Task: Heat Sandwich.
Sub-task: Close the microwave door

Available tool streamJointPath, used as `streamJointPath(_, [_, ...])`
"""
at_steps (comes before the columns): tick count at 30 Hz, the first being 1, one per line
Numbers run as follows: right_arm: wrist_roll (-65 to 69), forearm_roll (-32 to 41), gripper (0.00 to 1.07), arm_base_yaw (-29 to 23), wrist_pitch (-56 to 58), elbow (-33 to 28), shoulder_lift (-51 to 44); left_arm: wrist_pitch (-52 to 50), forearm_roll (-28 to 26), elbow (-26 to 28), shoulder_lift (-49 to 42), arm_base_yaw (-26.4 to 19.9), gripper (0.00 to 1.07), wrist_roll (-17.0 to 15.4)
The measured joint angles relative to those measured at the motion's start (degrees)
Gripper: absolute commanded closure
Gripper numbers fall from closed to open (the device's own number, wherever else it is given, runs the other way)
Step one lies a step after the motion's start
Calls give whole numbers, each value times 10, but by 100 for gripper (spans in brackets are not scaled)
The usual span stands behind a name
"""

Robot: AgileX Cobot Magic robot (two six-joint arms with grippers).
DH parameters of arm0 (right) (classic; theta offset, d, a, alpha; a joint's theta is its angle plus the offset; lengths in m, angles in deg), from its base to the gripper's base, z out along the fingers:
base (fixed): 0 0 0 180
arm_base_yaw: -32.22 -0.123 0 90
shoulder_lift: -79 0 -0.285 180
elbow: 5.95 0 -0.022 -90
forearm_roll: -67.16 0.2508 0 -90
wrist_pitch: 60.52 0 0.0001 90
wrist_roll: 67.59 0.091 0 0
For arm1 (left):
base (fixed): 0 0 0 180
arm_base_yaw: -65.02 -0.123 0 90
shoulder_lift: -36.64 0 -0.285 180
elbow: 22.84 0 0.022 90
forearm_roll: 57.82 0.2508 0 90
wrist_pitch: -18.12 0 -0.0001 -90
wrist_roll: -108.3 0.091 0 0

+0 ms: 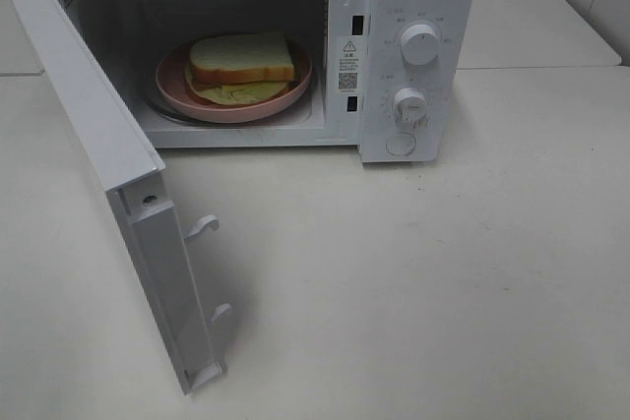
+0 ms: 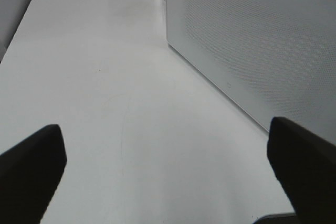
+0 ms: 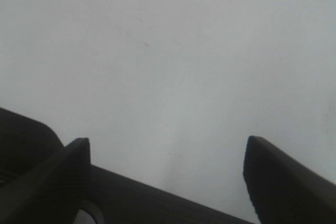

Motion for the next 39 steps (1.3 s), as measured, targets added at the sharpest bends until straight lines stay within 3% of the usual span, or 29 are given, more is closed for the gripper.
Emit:
streamJointPath(13, [-19, 34, 31, 121, -1, -33, -162, 0, 0, 0, 0, 0, 5, 0])
streamJointPath(23, [-34, 50, 31, 185, -3, -34, -248, 0, 0, 0, 0, 0, 5, 0])
streamJointPath(39, [-36, 58, 31, 194, -3, -36, -281, 0, 0, 0, 0, 0, 5, 0])
